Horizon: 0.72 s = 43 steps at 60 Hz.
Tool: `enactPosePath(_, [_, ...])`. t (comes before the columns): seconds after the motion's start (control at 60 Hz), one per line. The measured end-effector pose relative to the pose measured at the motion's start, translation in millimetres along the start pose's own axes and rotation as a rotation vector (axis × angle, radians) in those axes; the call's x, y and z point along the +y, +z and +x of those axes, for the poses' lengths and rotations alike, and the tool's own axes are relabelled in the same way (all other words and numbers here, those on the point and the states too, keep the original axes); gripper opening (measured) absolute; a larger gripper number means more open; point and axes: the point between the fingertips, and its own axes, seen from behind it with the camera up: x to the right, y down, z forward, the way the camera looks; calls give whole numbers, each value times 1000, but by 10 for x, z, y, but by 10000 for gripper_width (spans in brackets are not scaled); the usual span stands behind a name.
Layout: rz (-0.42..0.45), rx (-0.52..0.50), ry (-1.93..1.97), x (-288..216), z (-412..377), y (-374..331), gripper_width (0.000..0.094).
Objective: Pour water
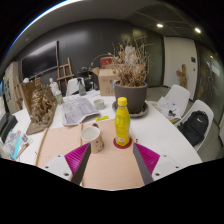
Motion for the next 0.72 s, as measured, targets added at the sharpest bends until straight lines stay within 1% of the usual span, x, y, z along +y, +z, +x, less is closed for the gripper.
enactPosePath(0.2, [4,34,-68,164,-269,-1154,863])
enactPosePath(0.367, [-9,34,-104,365,-485,-1804,862])
enactPosePath(0.517, [-17,50,-129,496,-598,-2120,863])
enactPosePath(0.567, [-16,46,-117,516,-632,-2179,861])
enactPosePath(0.717, [-6,78,-135,515,-621,-2266,859])
